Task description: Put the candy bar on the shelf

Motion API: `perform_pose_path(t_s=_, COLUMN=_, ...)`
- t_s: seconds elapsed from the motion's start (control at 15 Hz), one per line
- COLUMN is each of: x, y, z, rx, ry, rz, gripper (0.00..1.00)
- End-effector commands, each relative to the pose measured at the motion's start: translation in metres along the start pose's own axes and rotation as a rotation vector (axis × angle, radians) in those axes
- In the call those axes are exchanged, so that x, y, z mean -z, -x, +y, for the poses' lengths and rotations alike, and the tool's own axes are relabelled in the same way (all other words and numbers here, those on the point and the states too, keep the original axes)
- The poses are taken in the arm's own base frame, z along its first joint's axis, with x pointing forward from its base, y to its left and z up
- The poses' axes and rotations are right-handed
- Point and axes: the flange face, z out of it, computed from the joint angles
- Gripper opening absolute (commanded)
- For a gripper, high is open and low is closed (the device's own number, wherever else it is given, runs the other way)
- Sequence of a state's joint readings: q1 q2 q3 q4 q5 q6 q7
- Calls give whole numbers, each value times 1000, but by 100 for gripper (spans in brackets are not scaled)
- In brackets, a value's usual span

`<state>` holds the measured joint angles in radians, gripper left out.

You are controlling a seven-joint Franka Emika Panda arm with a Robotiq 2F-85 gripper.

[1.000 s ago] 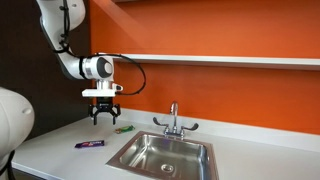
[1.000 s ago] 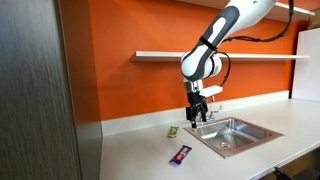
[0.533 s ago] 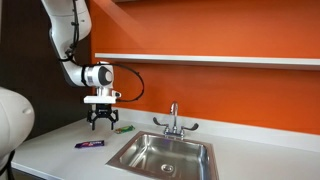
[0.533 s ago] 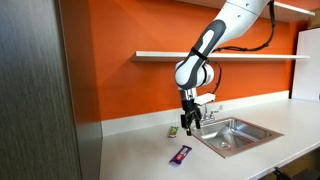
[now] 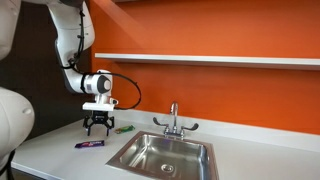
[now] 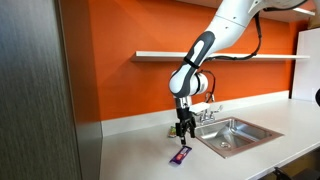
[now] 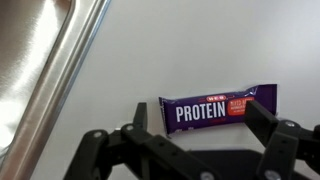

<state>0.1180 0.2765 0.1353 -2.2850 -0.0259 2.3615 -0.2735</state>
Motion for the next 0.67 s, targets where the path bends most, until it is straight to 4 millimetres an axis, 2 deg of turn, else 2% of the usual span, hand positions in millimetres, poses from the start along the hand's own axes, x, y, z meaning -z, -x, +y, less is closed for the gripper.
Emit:
perform_pose_path(t_s=0.0, x=-6, y=-12, z=-1, rx=27, ry=-36, rz=6, gripper=100)
perform_pose_path(t_s=0.4, x=-15, y=-16, z=-17, rx=36, ry=-55, rz=-10, gripper=100)
perform_pose_path(t_s=0.6, x=-11, y=-11, z=-17, rx=31, ry=-48, rz=-12, gripper=100)
